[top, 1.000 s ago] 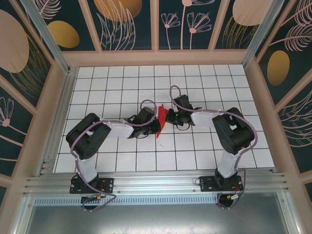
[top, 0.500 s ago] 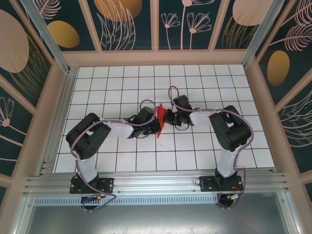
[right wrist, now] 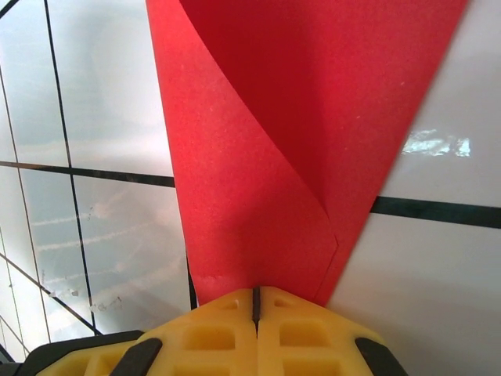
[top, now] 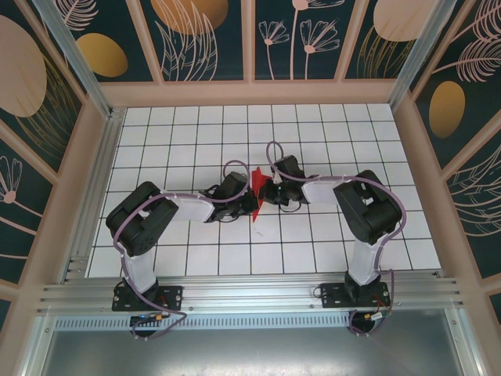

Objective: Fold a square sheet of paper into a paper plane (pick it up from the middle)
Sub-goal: Fold the wing for the fifth time at the center of the table.

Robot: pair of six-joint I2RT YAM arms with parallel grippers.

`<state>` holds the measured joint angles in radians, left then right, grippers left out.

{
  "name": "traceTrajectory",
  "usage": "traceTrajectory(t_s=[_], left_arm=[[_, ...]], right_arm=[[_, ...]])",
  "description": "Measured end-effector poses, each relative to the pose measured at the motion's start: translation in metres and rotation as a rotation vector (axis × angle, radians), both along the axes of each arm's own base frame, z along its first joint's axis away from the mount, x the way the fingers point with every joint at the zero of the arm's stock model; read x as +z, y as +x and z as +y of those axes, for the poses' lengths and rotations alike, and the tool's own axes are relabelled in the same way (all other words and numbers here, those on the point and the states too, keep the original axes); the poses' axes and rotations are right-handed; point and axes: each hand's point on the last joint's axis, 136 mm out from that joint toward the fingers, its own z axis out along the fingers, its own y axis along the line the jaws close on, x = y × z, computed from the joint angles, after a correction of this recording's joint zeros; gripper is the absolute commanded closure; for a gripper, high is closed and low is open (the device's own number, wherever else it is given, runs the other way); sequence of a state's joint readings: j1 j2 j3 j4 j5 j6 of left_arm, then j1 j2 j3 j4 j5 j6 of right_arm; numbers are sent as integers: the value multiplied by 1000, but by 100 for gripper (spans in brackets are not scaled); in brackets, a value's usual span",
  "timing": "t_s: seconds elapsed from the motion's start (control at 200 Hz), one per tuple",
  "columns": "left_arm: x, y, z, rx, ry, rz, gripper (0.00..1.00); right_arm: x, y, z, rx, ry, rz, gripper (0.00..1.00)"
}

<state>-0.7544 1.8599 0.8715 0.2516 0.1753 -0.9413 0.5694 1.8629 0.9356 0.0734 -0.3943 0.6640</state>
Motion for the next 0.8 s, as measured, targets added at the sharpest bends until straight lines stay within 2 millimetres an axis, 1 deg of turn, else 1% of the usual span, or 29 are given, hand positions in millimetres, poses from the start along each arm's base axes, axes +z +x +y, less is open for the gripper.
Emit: traceTrajectory(t_s=[0.09, 0.18, 0.325, 0.43, 0.525, 0.611, 0.796], left_arm=[[3, 1, 2, 13, -10, 3, 88], [16, 6, 6, 30, -39, -5, 84], [48, 31, 18, 79, -117, -60, 82], [58, 49, 20, 97, -144, -80, 82], [58, 60, 15, 98, -152, -82, 82], [54, 69, 8, 92, -157, -75, 82], [38, 75, 0, 81, -150, -46, 83]], right_arm=[[-1, 1, 0, 3, -8, 10, 99], [-2, 1, 0, 15, -10, 8, 99], [-2, 0, 0, 60, 1, -4, 99], [-2, -1, 1, 103, 9, -25, 99], [-1, -1, 2, 138, 17, -47, 99], [-1, -3, 3, 165, 26, -67, 99], [-1, -6, 5, 207, 37, -97, 100]])
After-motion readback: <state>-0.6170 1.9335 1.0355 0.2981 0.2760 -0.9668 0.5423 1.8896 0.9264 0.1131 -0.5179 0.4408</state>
